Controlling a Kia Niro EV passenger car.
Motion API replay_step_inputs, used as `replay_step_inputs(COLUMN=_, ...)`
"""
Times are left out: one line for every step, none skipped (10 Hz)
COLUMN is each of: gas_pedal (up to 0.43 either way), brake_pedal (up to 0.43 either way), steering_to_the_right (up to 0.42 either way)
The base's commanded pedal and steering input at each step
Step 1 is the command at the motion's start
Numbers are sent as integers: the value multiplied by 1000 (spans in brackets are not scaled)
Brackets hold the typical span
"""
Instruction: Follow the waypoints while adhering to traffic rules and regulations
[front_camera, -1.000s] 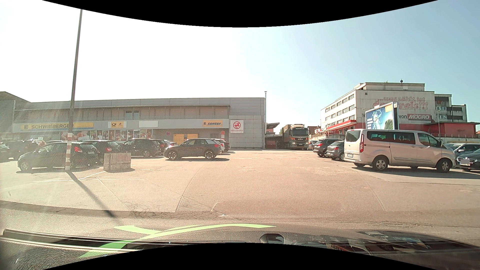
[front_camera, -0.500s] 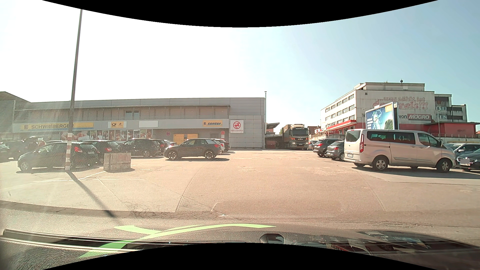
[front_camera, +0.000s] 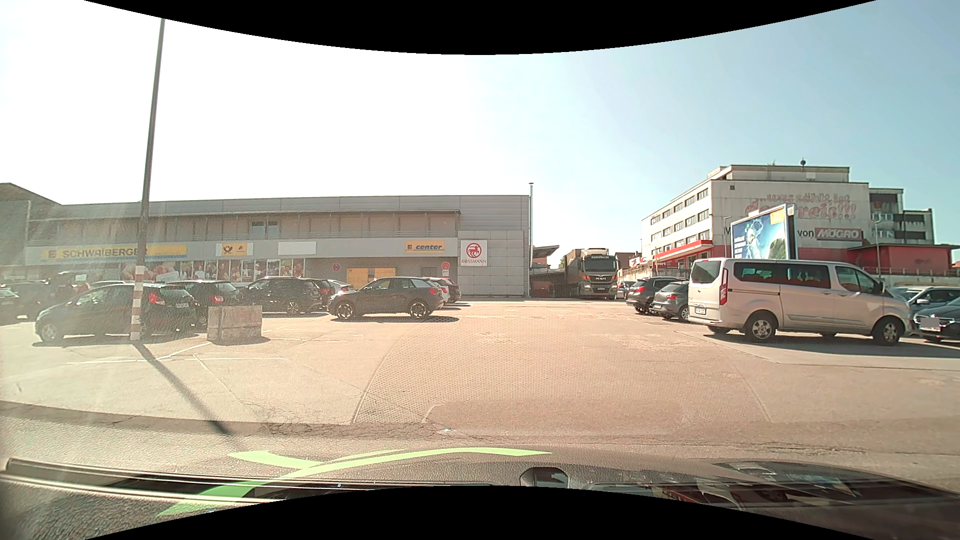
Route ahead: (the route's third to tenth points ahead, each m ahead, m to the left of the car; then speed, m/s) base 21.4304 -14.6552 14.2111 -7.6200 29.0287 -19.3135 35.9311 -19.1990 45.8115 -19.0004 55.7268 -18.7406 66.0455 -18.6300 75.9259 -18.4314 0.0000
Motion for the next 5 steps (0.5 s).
replay_step_inputs(gas_pedal=0, brake_pedal=421, steering_to_the_right=-55)
replay_step_inputs(gas_pedal=0, brake_pedal=421, steering_to_the_right=-55)
replay_step_inputs(gas_pedal=0, brake_pedal=421, steering_to_the_right=-55)
replay_step_inputs(gas_pedal=0, brake_pedal=421, steering_to_the_right=-55)
replay_step_inputs(gas_pedal=0, brake_pedal=415, steering_to_the_right=-55)
